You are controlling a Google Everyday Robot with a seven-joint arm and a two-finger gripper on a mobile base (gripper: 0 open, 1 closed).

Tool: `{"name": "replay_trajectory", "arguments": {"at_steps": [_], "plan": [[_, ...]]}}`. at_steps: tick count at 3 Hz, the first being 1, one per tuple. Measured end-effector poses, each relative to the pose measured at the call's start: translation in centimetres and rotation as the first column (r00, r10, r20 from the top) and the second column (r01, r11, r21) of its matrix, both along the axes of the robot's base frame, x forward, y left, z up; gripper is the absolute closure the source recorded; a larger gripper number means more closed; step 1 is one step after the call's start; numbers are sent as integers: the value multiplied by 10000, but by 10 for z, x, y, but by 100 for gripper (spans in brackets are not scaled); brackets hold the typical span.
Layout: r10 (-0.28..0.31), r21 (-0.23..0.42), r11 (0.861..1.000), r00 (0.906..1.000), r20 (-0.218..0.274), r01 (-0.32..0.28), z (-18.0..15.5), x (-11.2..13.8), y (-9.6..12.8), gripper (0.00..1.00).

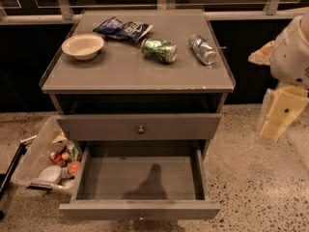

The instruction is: Close middle drawer

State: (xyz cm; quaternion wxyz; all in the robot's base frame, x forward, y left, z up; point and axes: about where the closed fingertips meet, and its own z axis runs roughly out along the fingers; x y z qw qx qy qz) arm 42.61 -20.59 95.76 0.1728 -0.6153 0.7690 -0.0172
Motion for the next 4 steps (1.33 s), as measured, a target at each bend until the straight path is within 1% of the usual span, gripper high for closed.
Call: {"name": "replay_trajectory", "arguments": {"at_steps": [1,2,3,4], "plan": [[550,534,9971,9982,-224,-537,-41,-26,16,18],[889,1114,9904,9945,-559,-822,-87,-53,28,42],[1059,1860,9781,9927,-579,-935,-135,-69,36,65],[1064,1860,9780,9929,-536,-947,-139,-69,36,87]]}}
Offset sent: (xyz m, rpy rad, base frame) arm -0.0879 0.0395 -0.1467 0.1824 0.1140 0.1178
